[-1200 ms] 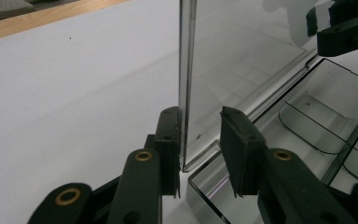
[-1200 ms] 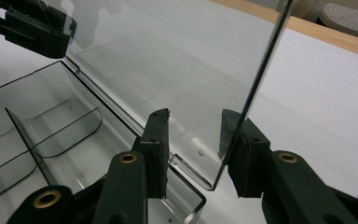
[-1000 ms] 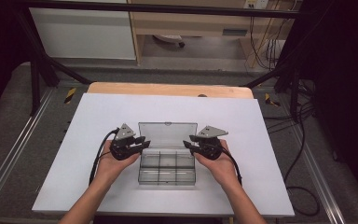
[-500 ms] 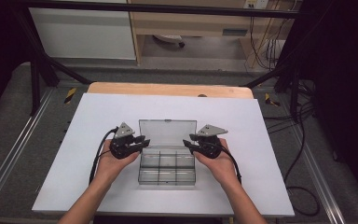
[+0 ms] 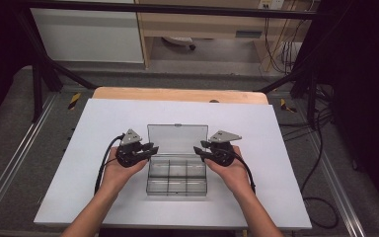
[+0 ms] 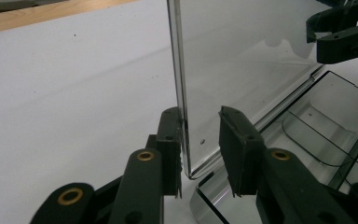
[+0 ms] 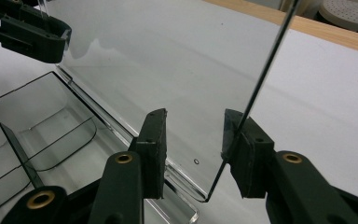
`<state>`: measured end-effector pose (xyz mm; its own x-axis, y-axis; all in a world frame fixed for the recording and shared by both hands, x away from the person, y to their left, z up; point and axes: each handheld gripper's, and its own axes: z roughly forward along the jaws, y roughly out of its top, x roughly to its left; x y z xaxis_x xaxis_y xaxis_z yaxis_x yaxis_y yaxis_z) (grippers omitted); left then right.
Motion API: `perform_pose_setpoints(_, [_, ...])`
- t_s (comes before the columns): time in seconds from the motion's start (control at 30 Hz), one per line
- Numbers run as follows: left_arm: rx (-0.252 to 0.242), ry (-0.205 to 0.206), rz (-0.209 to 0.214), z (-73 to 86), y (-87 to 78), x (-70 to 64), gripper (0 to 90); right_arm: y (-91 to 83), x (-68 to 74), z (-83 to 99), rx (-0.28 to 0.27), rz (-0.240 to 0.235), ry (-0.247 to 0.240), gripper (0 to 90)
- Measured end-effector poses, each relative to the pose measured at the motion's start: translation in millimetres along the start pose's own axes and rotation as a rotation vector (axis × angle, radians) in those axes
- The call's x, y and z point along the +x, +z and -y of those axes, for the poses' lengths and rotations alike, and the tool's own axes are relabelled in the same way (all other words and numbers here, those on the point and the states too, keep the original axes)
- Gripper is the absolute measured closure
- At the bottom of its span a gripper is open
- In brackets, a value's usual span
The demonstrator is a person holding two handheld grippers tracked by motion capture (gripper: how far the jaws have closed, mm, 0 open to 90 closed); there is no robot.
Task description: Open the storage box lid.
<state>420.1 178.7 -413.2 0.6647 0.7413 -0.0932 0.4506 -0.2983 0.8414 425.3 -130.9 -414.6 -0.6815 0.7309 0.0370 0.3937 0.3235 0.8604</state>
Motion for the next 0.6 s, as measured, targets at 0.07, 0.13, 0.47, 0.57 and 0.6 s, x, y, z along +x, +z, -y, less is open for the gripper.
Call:
perform_pose_setpoints(0.07, [-0.001,-0.007,0.003,-0.2,0.2,0.7,69.3,0.4,-0.2,-0.4,0.0,0.003,0.003,60.1])
perform_pose_setpoints(0.13, [-0.007,-0.017,0.003,-0.3,0.7,1.4,69.3,0.7,-0.6,-0.8,0.002,0.003,0.003,60.0])
perform_pose_setpoints(0.47, [-0.005,-0.027,-0.003,-0.6,2.0,4.4,69.6,3.1,-2.3,-1.3,0.002,0.009,0.014,59.4])
perform_pose_setpoints(0.57, [-0.007,-0.034,-0.005,-0.5,2.9,5.0,69.5,3.8,-2.8,-1.1,0.001,0.009,0.016,59.3])
perform_pose_setpoints(0.6, [-0.009,-0.041,0.0,-0.4,3.5,4.9,69.4,4.0,-3.0,-1.1,0.0,0.009,0.017,59.2])
